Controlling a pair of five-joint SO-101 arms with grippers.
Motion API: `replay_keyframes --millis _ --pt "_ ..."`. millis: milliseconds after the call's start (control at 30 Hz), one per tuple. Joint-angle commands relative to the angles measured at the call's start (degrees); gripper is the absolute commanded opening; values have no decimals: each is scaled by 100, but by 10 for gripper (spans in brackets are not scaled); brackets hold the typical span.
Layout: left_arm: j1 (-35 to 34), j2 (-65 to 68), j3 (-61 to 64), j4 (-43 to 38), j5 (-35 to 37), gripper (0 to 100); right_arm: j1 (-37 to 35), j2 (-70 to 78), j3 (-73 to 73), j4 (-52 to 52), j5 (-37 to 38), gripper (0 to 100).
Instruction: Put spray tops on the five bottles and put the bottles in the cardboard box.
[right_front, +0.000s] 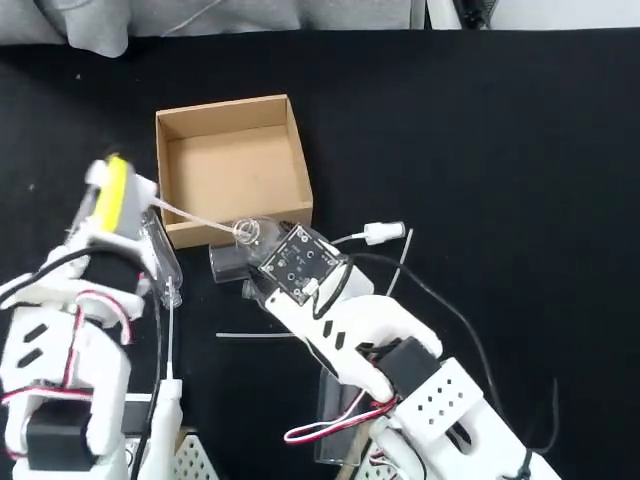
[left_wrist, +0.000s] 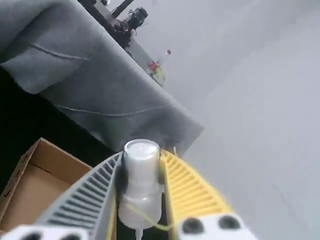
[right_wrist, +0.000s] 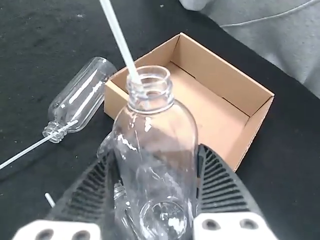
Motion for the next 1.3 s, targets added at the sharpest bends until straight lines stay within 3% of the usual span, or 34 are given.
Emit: replay_keyframes --millis 0,500,833,1033,1267 --pt "365 -9 22 -35 -255 29 -79 -110 -48 -176 9 92" --pt "418 0 251 -79 -316 29 -70 -110 -31 -132 9 92" --pt "426 0 1007 -941 -325 29 -53 -110 -31 -132 9 92" --pt "1059 0 1121 -923 -756 29 -53 -110 -31 -132 9 92" --pt "1130 0 1182 -923 -809 29 -53 -110 -22 -123 9 92"
